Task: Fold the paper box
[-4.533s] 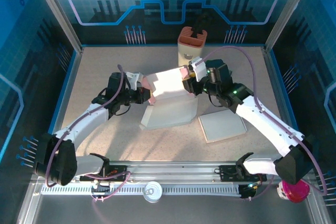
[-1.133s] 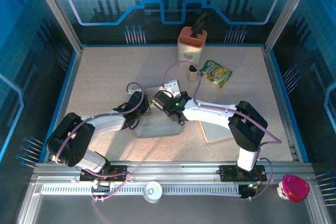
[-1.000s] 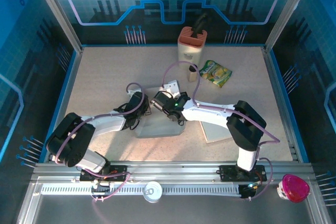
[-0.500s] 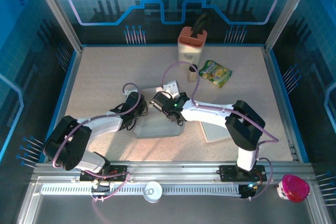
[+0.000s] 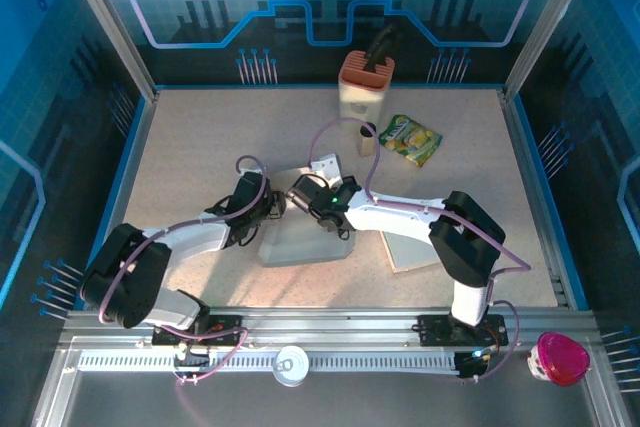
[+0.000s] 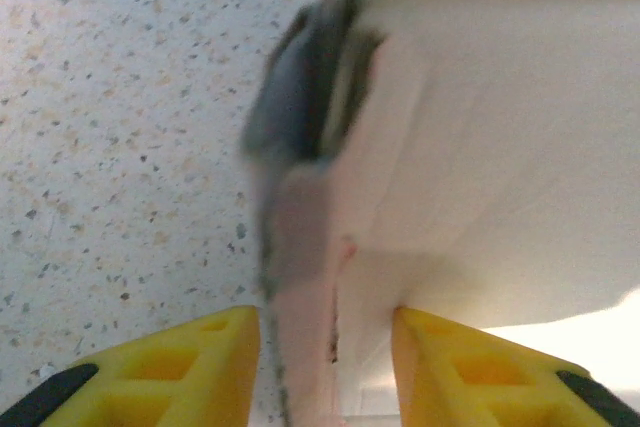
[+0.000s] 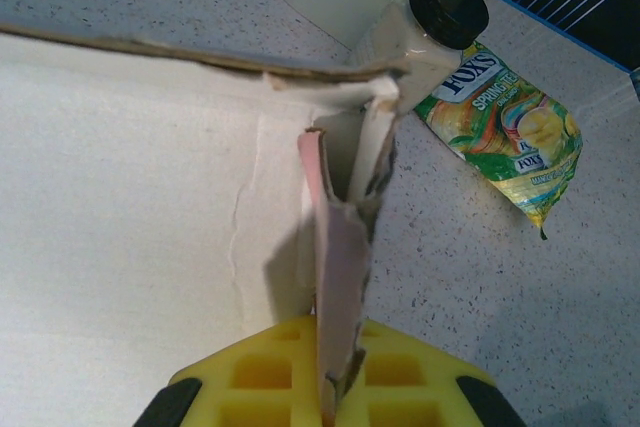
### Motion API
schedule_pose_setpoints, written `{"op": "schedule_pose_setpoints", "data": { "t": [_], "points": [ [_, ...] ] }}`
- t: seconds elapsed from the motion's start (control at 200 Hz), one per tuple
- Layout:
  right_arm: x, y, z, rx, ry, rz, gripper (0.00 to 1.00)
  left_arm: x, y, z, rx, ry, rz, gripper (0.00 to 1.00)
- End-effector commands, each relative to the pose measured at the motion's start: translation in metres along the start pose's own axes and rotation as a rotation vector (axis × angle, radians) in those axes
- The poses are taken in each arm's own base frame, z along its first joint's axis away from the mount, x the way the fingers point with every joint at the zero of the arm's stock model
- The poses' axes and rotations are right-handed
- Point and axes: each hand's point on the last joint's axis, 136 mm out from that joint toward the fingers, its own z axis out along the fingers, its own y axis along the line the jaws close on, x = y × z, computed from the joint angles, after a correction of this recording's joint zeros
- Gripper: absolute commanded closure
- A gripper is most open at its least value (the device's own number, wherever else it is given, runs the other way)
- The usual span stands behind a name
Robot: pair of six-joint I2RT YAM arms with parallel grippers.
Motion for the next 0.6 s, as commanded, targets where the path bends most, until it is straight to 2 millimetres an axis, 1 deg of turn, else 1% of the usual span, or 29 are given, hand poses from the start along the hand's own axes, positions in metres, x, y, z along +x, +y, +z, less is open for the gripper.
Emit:
{"op": "schedule_pose_setpoints", "data": {
  "t": [0.0, 0.06, 0.13, 0.215, 0.265, 0.35, 0.38, 0.395, 0.43, 0.455, 0.495, 0.595],
  "points": [
    [0.007, -0.003, 0.004, 0.017, 0.019, -0.039, 1.0, -0.008, -0.012, -0.008, 0.075, -0.03, 0.028, 0.54],
    [0.007, -0.003, 0.004, 0.017, 0.019, -0.038, 1.0, -0.009, -0.01, -0.009, 0.069, -0.025, 0.028, 0.53],
    [0.006, -0.004, 0.004, 0.016, 0.018, -0.034, 1.0, -0.009, -0.003, -0.007, 0.042, -0.013, 0.019, 0.52],
    [0.007, -0.005, 0.003, 0.015, 0.019, -0.036, 1.0, -0.007, 0.005, -0.005, 0.013, 0.0, 0.013, 0.56],
    [0.006, -0.006, 0.003, 0.015, 0.019, -0.034, 1.0, -0.006, 0.006, -0.003, 0.006, 0.008, 0.013, 0.59],
    [0.006, -0.006, 0.003, 0.016, 0.019, -0.032, 1.0, -0.002, 0.008, -0.001, -0.003, 0.019, 0.012, 0.61],
    [0.006, -0.006, 0.004, 0.016, 0.02, -0.03, 1.0, -0.001, 0.009, -0.001, -0.007, 0.02, 0.012, 0.64],
    [0.005, -0.006, 0.003, 0.015, 0.02, -0.03, 1.0, -0.001, 0.01, 0.0, -0.012, 0.02, 0.011, 0.67],
    [0.006, -0.006, 0.004, 0.016, 0.024, -0.032, 1.0, -0.001, 0.012, 0.0, -0.021, 0.019, 0.011, 0.78],
    [0.006, -0.006, 0.005, 0.018, 0.025, -0.033, 1.0, -0.001, 0.014, 0.0, -0.03, 0.021, 0.01, 0.88],
    [0.007, -0.006, 0.005, 0.02, 0.028, -0.035, 1.0, -0.001, 0.014, 0.0, -0.035, 0.02, 0.011, 0.99],
    [0.008, -0.005, 0.006, 0.025, 0.035, -0.032, 1.0, -0.003, 0.01, -0.003, -0.033, 0.006, 0.018, 1.0]
  ]
}}
